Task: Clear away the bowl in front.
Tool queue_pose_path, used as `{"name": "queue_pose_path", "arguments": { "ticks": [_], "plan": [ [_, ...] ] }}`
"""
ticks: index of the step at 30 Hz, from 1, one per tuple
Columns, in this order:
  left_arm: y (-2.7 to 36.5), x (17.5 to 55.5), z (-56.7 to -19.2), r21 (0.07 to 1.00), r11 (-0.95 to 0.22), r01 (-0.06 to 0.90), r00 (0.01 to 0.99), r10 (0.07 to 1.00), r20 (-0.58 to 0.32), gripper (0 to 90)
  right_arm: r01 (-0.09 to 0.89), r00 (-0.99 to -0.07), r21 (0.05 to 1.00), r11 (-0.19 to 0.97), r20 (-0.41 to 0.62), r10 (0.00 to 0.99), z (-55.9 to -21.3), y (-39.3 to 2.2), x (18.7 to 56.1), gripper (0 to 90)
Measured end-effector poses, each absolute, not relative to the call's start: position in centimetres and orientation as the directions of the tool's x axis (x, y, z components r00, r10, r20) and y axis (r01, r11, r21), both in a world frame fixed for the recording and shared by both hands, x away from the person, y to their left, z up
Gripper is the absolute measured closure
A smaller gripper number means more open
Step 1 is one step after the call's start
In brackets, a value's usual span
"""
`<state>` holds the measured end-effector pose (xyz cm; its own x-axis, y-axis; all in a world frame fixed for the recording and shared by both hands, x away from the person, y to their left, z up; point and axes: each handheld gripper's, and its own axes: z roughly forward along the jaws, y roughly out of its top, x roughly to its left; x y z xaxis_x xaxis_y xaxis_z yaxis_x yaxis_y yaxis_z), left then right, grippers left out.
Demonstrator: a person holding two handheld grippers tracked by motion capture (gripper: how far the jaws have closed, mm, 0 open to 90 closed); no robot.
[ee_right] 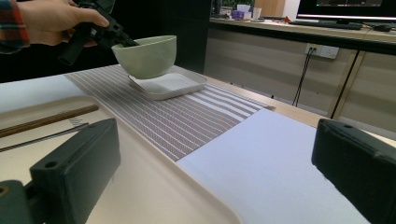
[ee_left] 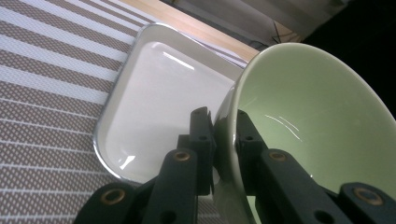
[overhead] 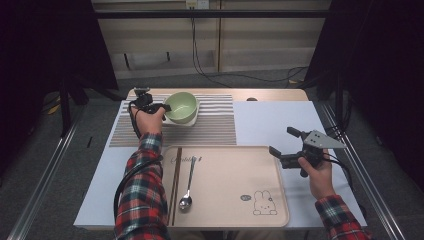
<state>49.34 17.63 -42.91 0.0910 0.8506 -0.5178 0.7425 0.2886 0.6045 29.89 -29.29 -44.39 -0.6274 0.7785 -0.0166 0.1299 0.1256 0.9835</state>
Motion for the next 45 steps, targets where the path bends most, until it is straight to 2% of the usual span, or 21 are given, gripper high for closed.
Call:
{"name": "queue_pose_path", "arguments": {
  "ticks": [20, 45],
  "plan": [
    [16.0, 45.3, -40.8, 0.594, 0.108, 0.798, 0.278, 0.807, -0.52, 81.5, 0.132, -0.623, 0.984, 0.119, -0.011, 0.782, -44.4, -29.3, 29.9, 0.8],
    [14.2, 41.5, -41.3, 0.587, -0.018, 0.81, 0.395, 0.756, -0.522, 81.4, 0.13, -0.622, 0.985, 0.115, -0.009, 0.783, -44.4, -29.2, 29.9, 0.8]
  ]
}}
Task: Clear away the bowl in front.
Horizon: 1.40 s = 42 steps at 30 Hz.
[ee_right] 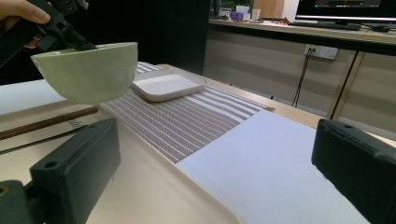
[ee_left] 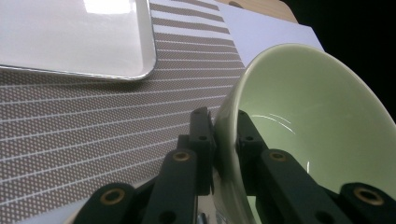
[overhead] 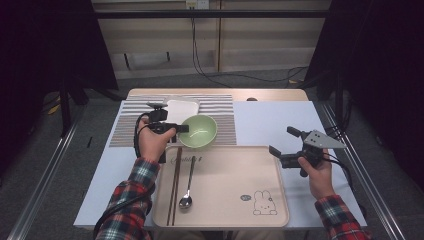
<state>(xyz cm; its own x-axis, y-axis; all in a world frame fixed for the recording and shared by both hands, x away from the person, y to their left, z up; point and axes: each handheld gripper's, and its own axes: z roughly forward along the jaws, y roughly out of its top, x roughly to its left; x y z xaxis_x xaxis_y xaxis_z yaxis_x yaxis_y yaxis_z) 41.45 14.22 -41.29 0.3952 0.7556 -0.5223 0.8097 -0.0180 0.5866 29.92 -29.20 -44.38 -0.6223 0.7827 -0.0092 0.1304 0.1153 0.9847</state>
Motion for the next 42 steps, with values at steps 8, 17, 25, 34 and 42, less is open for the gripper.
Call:
{"name": "queue_pose_path", "arguments": {
  "ticks": [8, 17, 25, 34, 42],
  "plan": [
    [13.7, 40.4, -41.8, 0.571, -0.05, 0.819, 0.417, 0.735, -0.534, 81.3, 0.131, -0.624, 0.984, 0.121, -0.012, 0.781, -44.4, -29.2, 29.9, 0.8],
    [12.9, 38.9, -41.9, 0.566, -0.107, 0.817, 0.459, 0.715, -0.528, 81.3, 0.129, -0.624, 0.984, 0.121, -0.014, 0.781, -44.4, -29.2, 29.9, 0.8],
    [12.3, 37.9, -42.1, 0.571, -0.142, 0.808, 0.49, 0.7, -0.519, 81.2, 0.125, -0.627, 0.986, 0.115, -0.011, 0.779, -44.3, -29.2, 29.9, 0.8],
    [11.9, 36.9, -42.8, 0.565, -0.163, 0.809, 0.504, 0.687, -0.523, 81.2, 0.125, -0.627, 0.985, 0.116, -0.012, 0.779, -44.3, -29.2, 29.9, 0.8],
    [11.8, 35.8, -43.7, 0.556, -0.181, 0.811, 0.509, 0.686, -0.52, 81.1, 0.129, -0.623, 0.985, 0.111, -0.006, 0.782, -44.3, -29.2, 29.8, 0.8]
  ]
}}
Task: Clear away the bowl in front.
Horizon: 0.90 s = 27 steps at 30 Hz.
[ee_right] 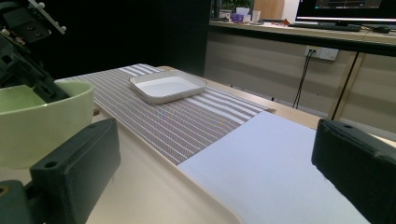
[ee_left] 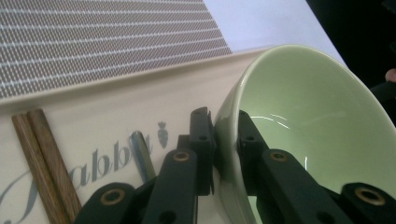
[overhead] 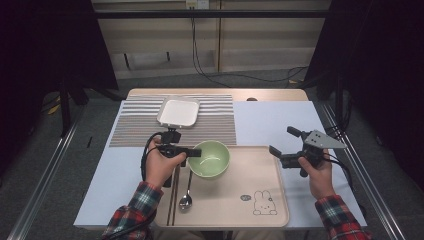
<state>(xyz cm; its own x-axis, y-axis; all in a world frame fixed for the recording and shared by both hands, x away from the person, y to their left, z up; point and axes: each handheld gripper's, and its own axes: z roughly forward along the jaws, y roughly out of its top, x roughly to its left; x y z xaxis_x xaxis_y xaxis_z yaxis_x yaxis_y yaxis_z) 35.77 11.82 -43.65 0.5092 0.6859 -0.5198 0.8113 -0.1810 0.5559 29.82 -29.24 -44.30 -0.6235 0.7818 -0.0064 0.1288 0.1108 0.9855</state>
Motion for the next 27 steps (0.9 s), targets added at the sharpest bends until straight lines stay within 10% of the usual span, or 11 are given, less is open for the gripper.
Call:
{"name": "queue_pose_path", "arguments": {
  "ticks": [27],
  "plan": [
    [10.6, 33.9, -45.5, 0.542, -0.224, 0.81, 0.533, 0.667, -0.521, 79.6, 0.129, -0.623, 0.986, 0.108, -0.004, 0.782, -44.3, -29.2, 29.8, 0.8]
  ]
}}
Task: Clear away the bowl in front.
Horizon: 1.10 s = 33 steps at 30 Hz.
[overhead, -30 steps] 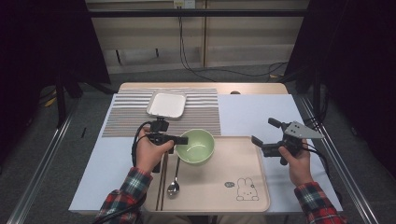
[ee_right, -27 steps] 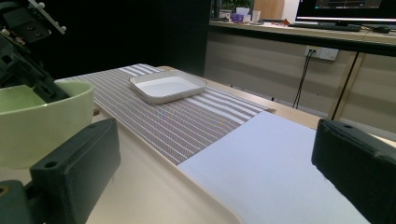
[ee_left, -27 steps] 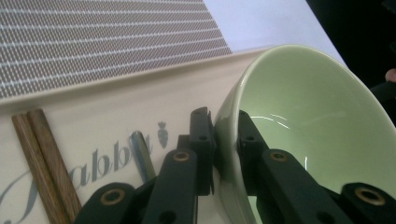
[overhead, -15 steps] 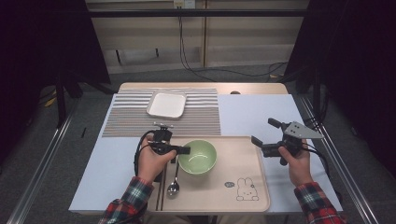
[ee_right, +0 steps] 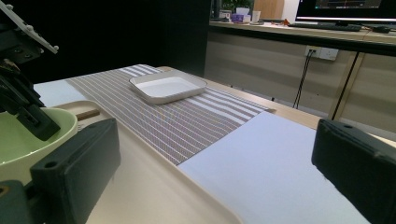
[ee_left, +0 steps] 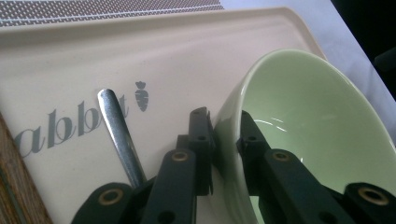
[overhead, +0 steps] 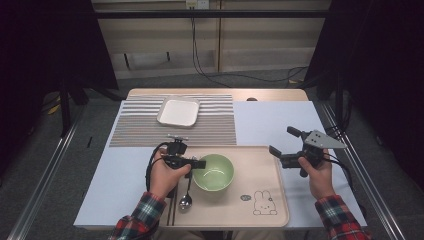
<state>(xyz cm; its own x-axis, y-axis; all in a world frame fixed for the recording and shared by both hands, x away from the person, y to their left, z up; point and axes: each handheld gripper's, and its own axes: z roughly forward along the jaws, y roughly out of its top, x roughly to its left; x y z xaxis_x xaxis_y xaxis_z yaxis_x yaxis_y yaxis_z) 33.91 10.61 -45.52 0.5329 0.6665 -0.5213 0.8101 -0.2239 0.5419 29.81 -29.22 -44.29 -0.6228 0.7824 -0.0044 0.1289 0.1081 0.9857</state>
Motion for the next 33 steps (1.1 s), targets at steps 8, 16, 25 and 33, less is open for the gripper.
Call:
{"name": "queue_pose_path", "arguments": {
  "ticks": [8, 16, 25, 33],
  "plan": [
    [10.4, 34.0, -45.8, 0.547, -0.209, 0.811, 0.534, 0.647, -0.544, 76.9, 0.127, -0.625, 0.986, 0.106, -0.003, 0.78, -44.3, -29.2, 29.8, 0.8],
    [11.0, 34.0, -46.0, 0.562, -0.185, 0.807, 0.539, 0.619, -0.571, 71.2, 0.128, -0.627, 0.986, 0.105, -0.002, 0.779, -44.3, -29.2, 29.8, 0.8],
    [12.9, 35.0, -44.0, 0.605, -0.113, 0.788, 0.532, 0.619, -0.577, 46.2, 0.128, -0.626, 0.986, 0.11, -0.006, 0.78, -44.3, -29.2, 29.8, 0.8],
    [14.6, 36.9, -42.5, 0.674, -0.052, 0.737, 0.51, 0.698, -0.503, 26.9, 0.132, -0.627, 0.985, 0.111, -0.004, 0.779, -44.3, -29.2, 29.8, 0.8]
  ]
}}
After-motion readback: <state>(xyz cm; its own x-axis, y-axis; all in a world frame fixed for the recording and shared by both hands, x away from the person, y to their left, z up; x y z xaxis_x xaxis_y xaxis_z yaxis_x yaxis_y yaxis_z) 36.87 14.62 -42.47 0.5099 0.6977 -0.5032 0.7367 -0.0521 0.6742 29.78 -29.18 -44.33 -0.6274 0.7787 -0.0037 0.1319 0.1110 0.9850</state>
